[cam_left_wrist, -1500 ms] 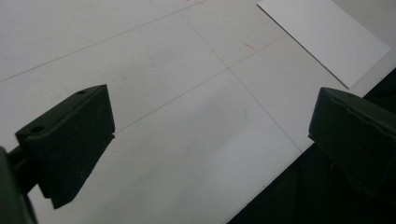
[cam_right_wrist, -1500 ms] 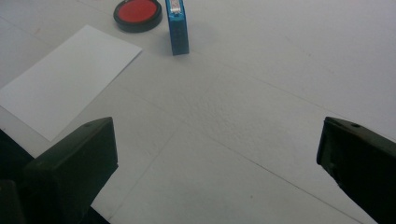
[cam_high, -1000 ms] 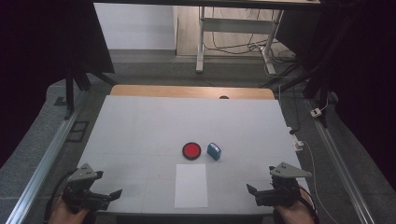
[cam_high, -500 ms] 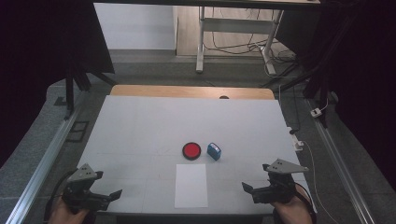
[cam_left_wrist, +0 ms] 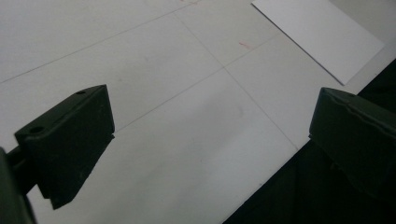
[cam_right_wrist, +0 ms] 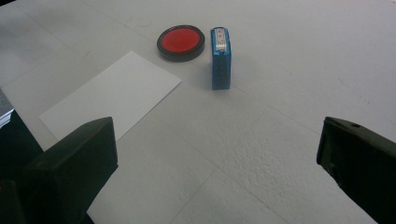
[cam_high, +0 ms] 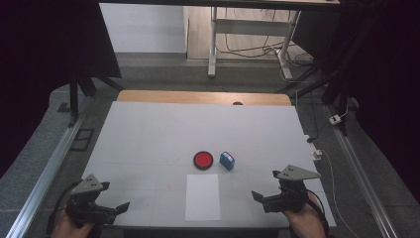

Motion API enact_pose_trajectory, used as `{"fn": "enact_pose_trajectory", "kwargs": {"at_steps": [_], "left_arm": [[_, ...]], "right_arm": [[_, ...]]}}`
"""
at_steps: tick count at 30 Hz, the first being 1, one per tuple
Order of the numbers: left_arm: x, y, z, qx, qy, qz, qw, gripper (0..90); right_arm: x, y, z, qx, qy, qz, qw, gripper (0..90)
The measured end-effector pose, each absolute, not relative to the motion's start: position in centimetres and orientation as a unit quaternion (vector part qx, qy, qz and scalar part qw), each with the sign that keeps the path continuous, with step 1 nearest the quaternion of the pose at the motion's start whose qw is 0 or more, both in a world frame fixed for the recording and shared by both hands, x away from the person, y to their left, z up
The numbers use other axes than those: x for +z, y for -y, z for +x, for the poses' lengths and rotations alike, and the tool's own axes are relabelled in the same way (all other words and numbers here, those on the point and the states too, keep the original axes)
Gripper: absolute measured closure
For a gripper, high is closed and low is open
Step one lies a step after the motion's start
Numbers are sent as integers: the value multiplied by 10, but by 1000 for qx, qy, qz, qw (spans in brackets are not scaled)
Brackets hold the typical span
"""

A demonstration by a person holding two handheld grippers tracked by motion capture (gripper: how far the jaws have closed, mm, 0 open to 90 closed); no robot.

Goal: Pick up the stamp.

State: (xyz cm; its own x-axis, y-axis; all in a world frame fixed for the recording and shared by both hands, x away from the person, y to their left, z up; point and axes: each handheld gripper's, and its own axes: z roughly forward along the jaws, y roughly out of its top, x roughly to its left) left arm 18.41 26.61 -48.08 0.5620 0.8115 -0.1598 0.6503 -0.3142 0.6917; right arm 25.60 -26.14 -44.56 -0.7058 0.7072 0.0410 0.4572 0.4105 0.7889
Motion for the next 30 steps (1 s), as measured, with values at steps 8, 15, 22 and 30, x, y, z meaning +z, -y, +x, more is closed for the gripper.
{"fn": "enact_pose_trajectory", "kwargs": {"at_steps": [8,15,22,30], "left_arm": [[-481,-265,184,109,-452,807,365,6],[-481,-264,184,111,-449,810,361,6],[-481,-263,183,114,-446,812,359,6],[-481,-264,183,113,-446,811,361,5]], "right_arm": [[-449,252,263,408,-832,346,147,0],[-448,248,268,407,-834,340,152,0],[-450,238,278,408,-836,339,144,0],[-454,228,286,408,-841,327,141,0]]}}
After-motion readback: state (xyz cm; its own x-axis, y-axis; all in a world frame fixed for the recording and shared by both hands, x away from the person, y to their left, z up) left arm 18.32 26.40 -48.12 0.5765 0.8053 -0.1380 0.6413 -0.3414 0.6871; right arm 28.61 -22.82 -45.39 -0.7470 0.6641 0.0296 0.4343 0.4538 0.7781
